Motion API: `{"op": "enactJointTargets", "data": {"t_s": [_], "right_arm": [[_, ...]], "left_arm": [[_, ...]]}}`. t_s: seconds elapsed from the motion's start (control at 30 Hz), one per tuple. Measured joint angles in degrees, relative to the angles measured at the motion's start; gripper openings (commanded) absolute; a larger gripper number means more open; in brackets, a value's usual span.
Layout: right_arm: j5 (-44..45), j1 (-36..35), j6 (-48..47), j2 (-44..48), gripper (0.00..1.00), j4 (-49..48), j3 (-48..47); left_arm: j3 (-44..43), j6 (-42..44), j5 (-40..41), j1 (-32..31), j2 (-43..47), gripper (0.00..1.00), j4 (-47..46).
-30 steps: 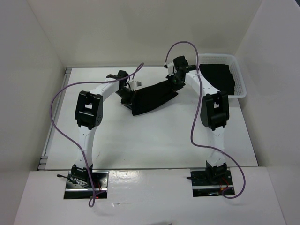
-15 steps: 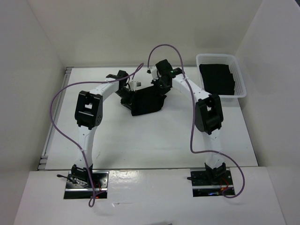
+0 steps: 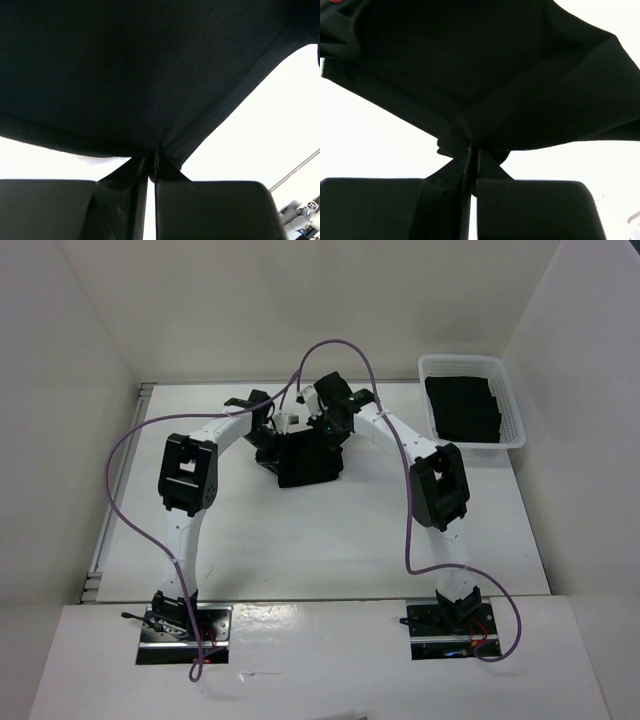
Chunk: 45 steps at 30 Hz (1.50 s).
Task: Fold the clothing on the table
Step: Fold the skirt
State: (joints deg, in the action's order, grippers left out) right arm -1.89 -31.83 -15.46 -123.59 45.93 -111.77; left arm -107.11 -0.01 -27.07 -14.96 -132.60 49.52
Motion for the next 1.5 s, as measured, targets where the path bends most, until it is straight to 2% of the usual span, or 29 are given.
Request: {"op": "enactJointTargets", "data": {"t_s": [0.77, 0.9, 1.03, 1.17, 1.33, 1.5], "right_arm": [[-0.5, -7.7, -0.1, -0.6, 0.00, 2.7, -8.3], [-0.5, -9.3, -0.5, -0.8, 0.00, 2.8, -8.3], [-0.8, -10.6, -0.8, -0.8, 0.00, 2.8, -7.9], [-0.3, -11.8, -1.1, -0.5, 0.00, 1.1, -4.0], [4.2, -12.5, -2.5, 0.7, 0.00, -3.0, 6.7], [6.9, -8.5, -3.6, 1.8, 0.00, -3.6, 12.9]], "left_arm": [[0.4, 0.0, 0.0, 0.2, 0.2, 0.09, 0.0], [0.4, 0.0, 0.0, 0.2, 0.2, 0.15, 0.1], [0.4, 0.0, 0.0, 0.3, 0.2, 0.15, 0.2], [0.9, 0.0, -0.2, 0.9, 0.4, 0.15, 0.3], [1.0, 0.0, 0.0, 1.1, 0.6, 0.15, 0.4], [1.0, 0.1, 0.4, 0.8, 1.0, 0.15, 0.4]]}}
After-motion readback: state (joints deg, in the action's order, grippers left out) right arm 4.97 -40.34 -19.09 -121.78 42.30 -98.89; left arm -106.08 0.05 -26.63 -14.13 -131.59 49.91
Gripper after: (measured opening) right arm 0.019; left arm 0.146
